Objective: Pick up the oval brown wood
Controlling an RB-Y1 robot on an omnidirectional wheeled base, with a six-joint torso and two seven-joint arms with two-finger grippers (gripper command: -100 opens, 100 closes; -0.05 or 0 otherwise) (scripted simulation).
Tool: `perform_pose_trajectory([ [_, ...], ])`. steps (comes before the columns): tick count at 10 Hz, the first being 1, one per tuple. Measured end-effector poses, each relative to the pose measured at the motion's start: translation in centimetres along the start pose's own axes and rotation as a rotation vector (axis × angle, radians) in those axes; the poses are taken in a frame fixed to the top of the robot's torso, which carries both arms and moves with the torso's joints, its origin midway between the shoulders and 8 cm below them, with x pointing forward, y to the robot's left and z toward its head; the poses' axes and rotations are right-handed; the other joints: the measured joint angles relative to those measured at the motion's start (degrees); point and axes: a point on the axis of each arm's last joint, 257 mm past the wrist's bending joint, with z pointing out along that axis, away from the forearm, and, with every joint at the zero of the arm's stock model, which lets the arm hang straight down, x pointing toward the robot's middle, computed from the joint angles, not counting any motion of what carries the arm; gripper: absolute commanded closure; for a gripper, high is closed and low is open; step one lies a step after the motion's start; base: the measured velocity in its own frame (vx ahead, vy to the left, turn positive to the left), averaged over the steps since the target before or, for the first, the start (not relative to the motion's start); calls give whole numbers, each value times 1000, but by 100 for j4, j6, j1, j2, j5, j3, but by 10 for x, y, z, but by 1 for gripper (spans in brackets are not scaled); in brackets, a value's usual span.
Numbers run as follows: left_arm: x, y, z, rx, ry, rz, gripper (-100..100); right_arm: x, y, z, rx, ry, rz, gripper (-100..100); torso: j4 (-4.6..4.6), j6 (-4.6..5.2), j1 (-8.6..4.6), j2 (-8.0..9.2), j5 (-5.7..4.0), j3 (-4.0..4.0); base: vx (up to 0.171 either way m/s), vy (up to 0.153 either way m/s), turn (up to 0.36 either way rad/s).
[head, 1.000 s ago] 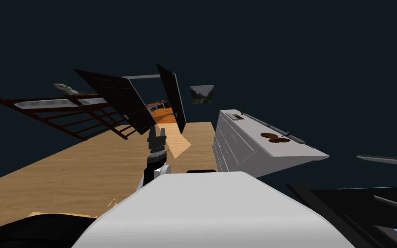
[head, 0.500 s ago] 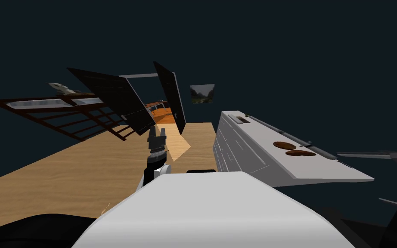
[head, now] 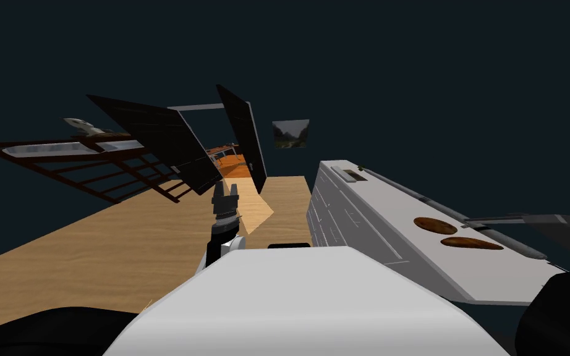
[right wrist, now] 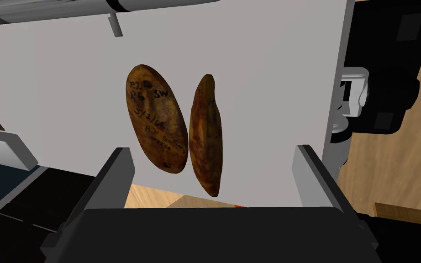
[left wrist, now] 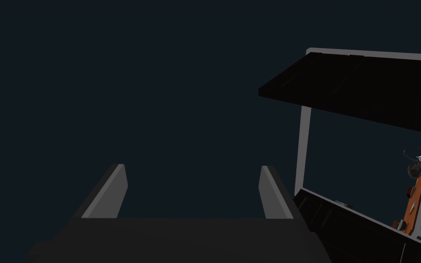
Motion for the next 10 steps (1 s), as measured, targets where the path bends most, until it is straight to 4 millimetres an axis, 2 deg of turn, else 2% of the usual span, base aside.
perform_pose_trajectory([
  [1, 0, 0, 0, 0, 0, 0, 0, 0, 0, 0, 0, 0, 0, -100, 4, 1, 1, 15, 0, 10, 14, 11, -10],
  [4, 0, 0, 0, 0, 0, 0, 0, 6, 4, 14, 1, -1, -1, -100, 7, 1, 6, 21, 1, 14, 15, 14, -8],
  [5, 0, 0, 0, 0, 0, 0, 0, 6, 4, 15, 3, -1, -1, 100, 7, 1, 5, 24, 2, 15, 0, 0, 0],
  [9, 0, 0, 0, 0, 0, 0, 0, 6, 4, 14, 3, -1, -1, 100, 7, 0, -1, 26, -1, 16, 0, 0, 0],
  [10, 0, 0, 0, 0, 0, 0, 0, 6, 4, 14, 3, -1, -1, 0, 7, 0, -1, 25, -1, 16, 0, 0, 0],
])
